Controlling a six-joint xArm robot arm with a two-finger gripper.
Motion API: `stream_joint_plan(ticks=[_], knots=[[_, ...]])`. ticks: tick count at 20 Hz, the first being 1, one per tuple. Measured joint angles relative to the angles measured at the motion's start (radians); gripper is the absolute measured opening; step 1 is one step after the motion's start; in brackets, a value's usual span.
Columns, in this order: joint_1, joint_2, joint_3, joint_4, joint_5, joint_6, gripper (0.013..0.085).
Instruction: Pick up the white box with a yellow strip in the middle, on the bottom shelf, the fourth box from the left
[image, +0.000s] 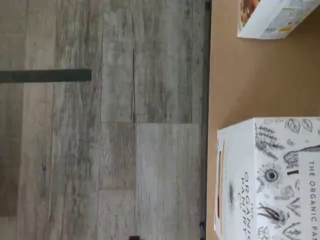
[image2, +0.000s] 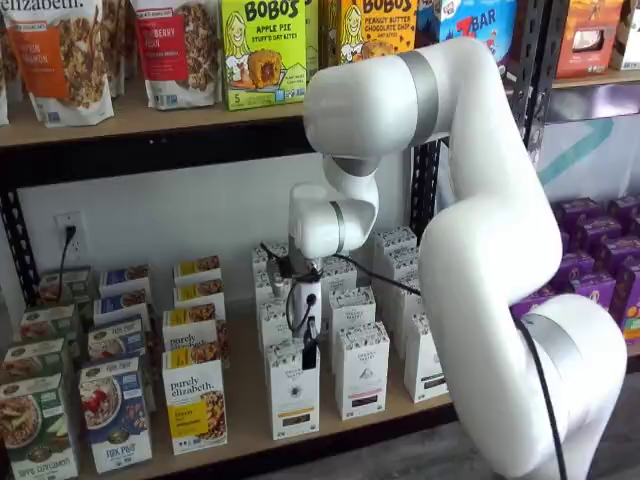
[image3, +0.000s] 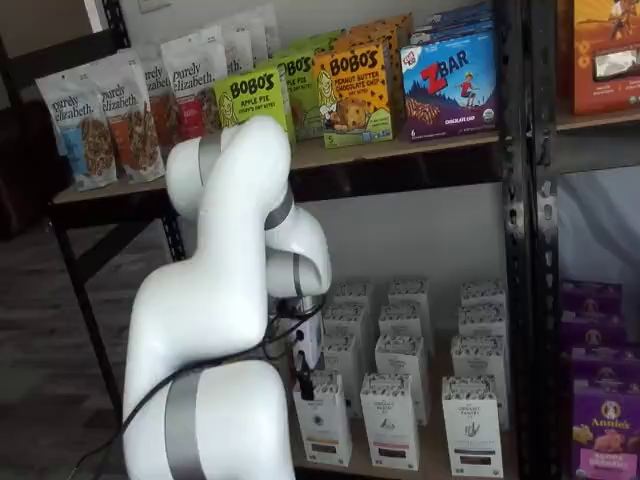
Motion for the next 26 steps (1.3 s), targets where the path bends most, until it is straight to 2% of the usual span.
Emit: stream_joint_plan(ticks=[3,6,11,26], knots=[[0.004,-0.002,-0.018,0.031,0.011,-0.021,0.085],[0.013,0.0,-0.048,0.026,0.024,-0.006,0.085],[0.016,0.018,-0.072,-0.041,0.002,0.054,0.085],[0.014,0.161,-0.253,-0.079,0.083,0.085,0.085]])
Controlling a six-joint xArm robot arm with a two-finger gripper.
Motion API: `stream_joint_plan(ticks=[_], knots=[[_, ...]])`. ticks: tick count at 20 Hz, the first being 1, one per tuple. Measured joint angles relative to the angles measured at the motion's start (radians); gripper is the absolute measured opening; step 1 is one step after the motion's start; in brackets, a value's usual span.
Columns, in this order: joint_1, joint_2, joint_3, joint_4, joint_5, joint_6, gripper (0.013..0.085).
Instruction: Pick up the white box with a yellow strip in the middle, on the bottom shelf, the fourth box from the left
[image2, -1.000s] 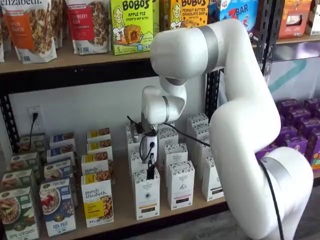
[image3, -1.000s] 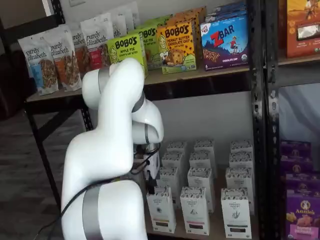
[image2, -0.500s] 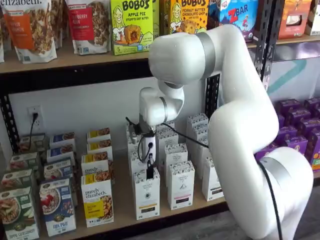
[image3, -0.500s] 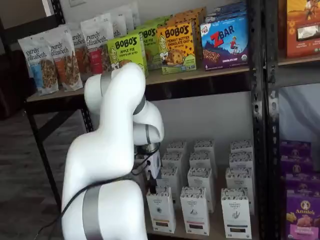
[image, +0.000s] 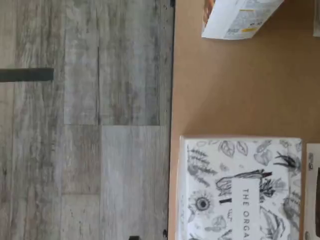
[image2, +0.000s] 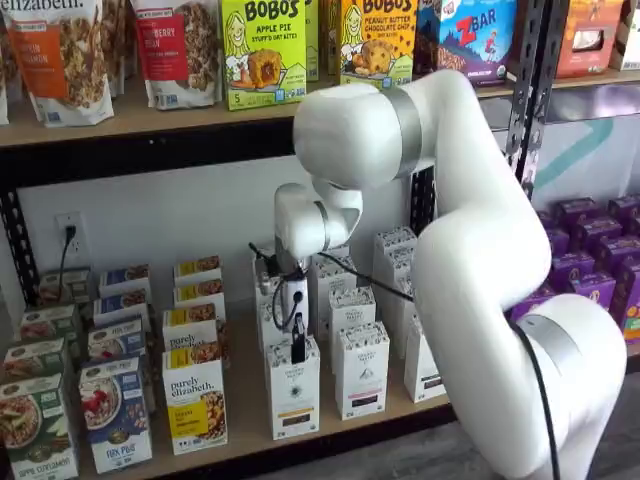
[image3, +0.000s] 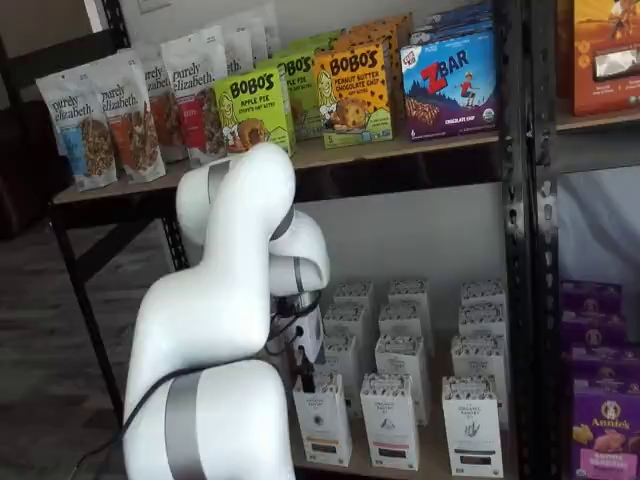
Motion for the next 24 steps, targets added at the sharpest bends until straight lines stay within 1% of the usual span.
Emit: stream_joint_plan(ticks=[2,7,14,19,24], knots=[[-0.001,0.02,-0.021,-0.001,0.0,0.0,0.085],[-0.007,0.058,-0.058,-0.028,0.002,0.017,0.085],[-0.007,0.106,-0.102,-0.048,0.015,0.033,0.085],[-0.004,0.126,-0.117,-0.053,0.012,0.039,0.085],[-0.003,0.143,-0.118,-0.064,-0.016,0.049,0.085]])
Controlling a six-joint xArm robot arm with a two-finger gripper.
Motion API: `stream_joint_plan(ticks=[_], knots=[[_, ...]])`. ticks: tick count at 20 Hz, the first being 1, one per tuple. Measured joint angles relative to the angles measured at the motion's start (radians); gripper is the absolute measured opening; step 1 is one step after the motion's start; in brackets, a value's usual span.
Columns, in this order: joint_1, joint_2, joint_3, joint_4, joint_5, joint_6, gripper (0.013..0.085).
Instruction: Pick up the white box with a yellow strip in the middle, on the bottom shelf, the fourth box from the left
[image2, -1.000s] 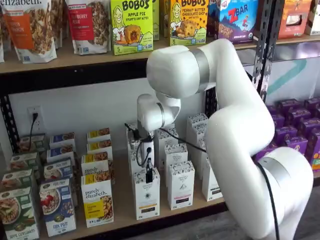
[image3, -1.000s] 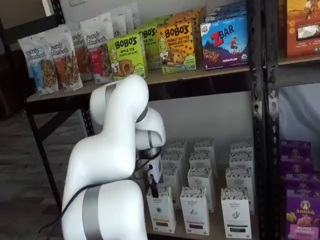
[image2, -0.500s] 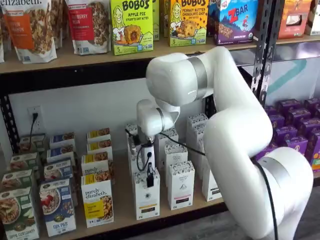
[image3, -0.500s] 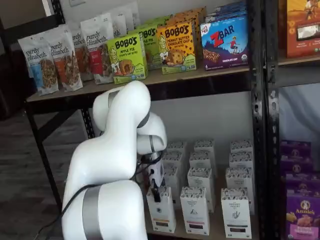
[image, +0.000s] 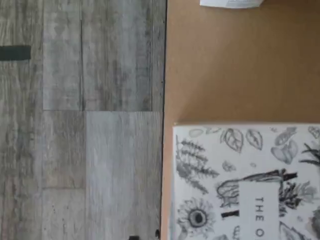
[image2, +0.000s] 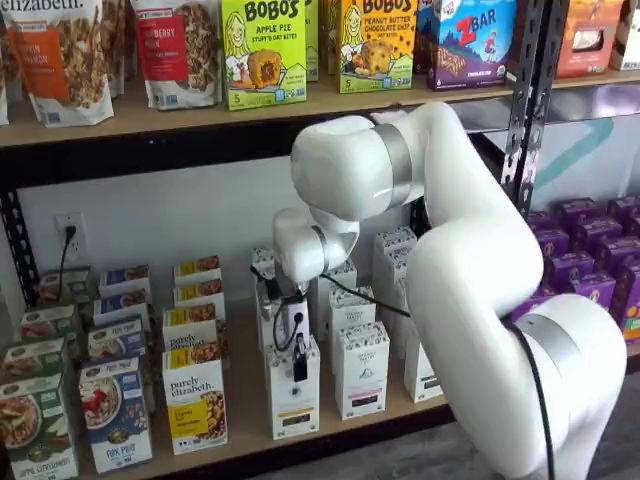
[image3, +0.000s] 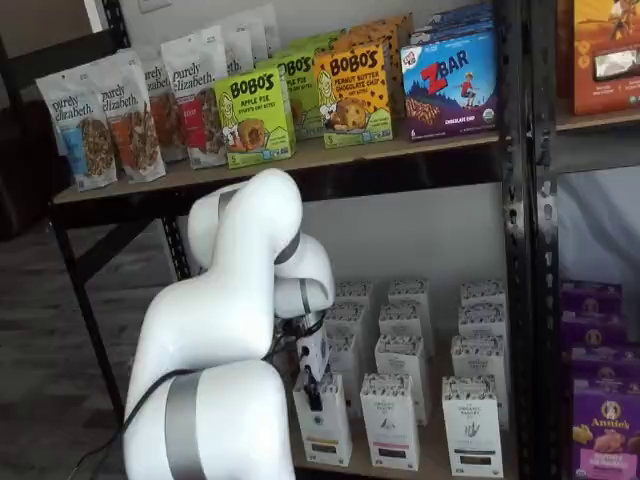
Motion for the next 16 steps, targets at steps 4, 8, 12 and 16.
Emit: stream_joint_plan(ticks=[4,8,12,16], knots=[[-0.001,0.009,-0.001,-0.001,-0.011,0.001,0.085],[0.0,0.015,0.009,0.0,-0.046,-0.001,0.085],[-0.002,0.014,0.022,0.013,-0.075,-0.014,0.077],[-0.004,0.011,0.025,0.02,-0.075,-0.022,0.065]])
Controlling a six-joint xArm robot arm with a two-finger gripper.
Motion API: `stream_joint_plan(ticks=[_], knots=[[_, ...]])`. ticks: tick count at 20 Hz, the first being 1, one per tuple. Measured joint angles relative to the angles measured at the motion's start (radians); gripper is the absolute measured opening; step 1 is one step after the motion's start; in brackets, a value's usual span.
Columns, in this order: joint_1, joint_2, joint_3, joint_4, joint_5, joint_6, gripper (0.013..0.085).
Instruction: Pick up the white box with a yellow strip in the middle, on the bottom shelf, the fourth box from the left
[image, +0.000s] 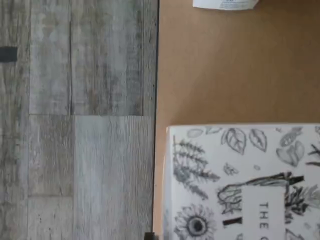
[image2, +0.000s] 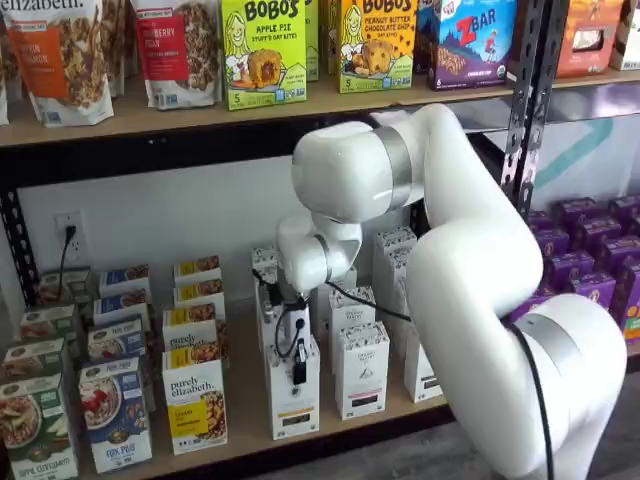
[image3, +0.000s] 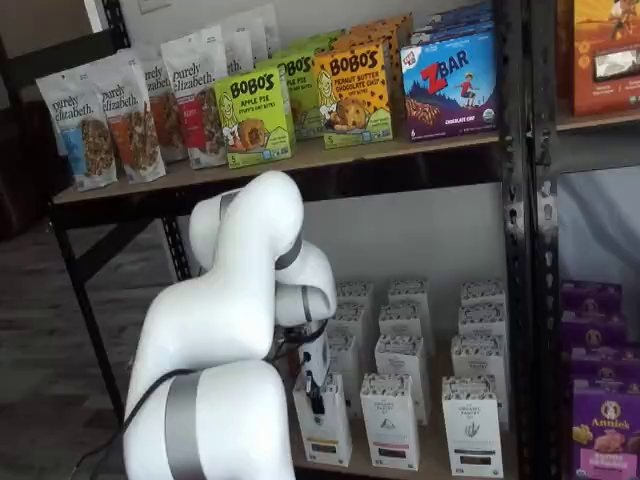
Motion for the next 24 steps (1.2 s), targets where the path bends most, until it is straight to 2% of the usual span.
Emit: stream_joint_plan(ticks=[4,12,13,14,16,17,19,24], knots=[[0.0,0.001,-0.009,-0.019,0.03,0.016,0.065],[0.001,-0.007,0.012,-0.011,0.008,0.01,0.065],[0.001,-0.009,0.015,-0.008,0.006,0.008,0.061],[0.001,-0.009,0.016,-0.006,0.005,0.006,0.061],[0.001,-0.01,0.017,-0.002,0.005,0.003,0.053],[0.002,-0.011,0.018,-0.001,0.004,0.003,0.053],[0.003,-0.013,0.02,0.0,0.007,0.002,0.045],[0.006,-0.018,0.025,-0.021,0.019,0.024,0.045]])
